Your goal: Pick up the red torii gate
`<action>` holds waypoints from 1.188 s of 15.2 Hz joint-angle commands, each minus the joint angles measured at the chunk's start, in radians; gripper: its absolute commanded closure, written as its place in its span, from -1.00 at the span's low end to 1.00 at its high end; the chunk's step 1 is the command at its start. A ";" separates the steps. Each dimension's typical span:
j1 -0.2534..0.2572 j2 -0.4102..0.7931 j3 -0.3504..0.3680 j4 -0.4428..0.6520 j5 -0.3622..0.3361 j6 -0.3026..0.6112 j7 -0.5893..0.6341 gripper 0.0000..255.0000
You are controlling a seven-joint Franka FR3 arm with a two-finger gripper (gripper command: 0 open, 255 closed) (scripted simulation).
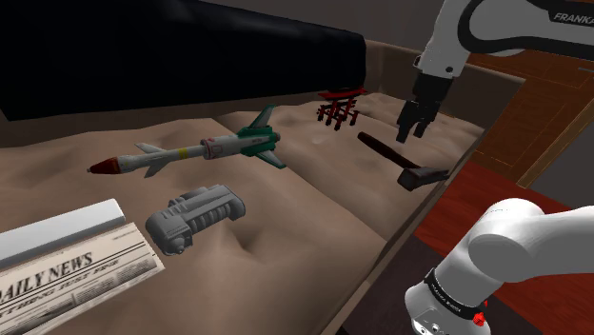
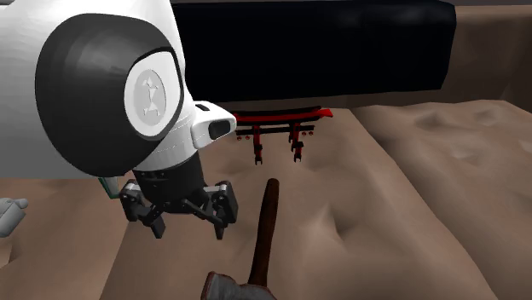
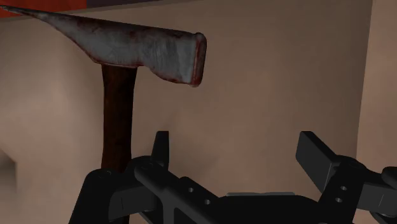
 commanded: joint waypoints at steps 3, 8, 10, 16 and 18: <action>-0.002 0.073 -0.019 0.034 -0.012 0.044 -0.026 -1.00; -0.002 0.260 -0.063 0.142 -0.029 0.136 -0.091 -1.00; -0.002 0.335 -0.079 0.194 -0.031 0.164 -0.117 -1.00; 0.000 0.563 -0.120 0.379 -0.017 0.221 -0.196 -1.00; -0.001 0.640 -0.132 0.452 -0.007 0.229 -0.223 -1.00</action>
